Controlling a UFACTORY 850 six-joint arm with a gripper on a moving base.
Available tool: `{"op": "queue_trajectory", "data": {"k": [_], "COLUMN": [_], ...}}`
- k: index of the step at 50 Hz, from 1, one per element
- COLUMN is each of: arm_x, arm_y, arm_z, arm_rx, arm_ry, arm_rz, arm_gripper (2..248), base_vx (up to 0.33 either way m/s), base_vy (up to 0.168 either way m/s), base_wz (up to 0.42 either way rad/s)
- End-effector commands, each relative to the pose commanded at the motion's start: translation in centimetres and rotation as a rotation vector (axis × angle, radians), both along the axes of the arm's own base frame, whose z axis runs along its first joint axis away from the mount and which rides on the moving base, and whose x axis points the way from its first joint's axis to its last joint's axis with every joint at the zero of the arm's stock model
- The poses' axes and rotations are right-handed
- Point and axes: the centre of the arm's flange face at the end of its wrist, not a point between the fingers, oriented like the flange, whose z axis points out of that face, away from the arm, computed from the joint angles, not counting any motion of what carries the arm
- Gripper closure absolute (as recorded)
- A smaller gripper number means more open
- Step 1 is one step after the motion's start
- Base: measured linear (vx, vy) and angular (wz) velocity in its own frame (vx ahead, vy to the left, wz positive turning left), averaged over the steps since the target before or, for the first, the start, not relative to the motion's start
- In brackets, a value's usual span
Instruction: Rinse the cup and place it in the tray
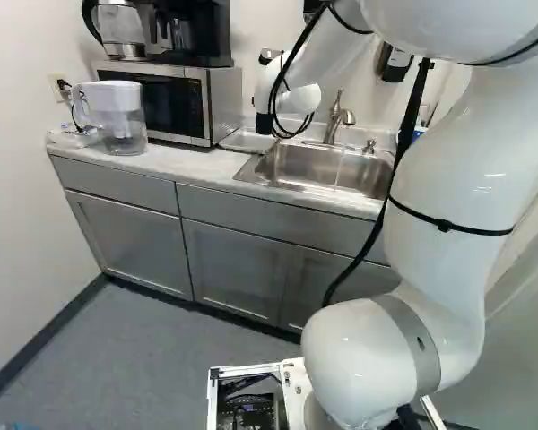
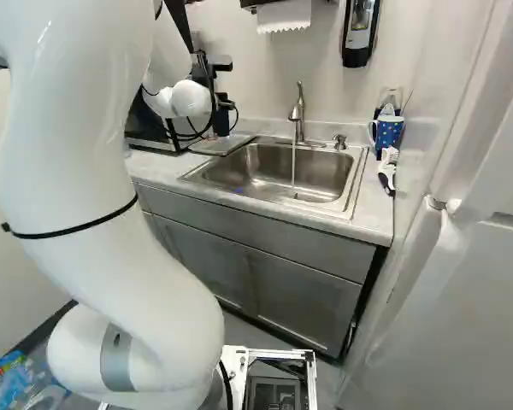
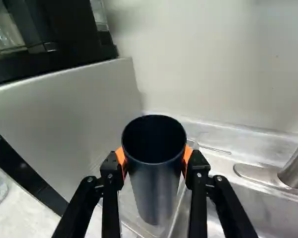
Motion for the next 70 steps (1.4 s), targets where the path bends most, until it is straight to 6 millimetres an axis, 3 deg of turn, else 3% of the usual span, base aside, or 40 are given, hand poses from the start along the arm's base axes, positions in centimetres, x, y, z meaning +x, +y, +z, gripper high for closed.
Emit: {"op": "queue_trajectory", "data": {"k": [24, 70], "arm_x": [0.6, 9.5], "arm_y": [0.2, 2.6], "arm_z": [-2.3, -3.3], "arm_rx": [-0.023, -0.021], "arm_ry": [0.038, 0.006], "arm_rz": [0.016, 0.039], "arm_gripper": [125, 125], "base_vx": [0.000, 0.000], "base_vy": [0.000, 0.000], "base_wz": [0.000, 0.000]}}
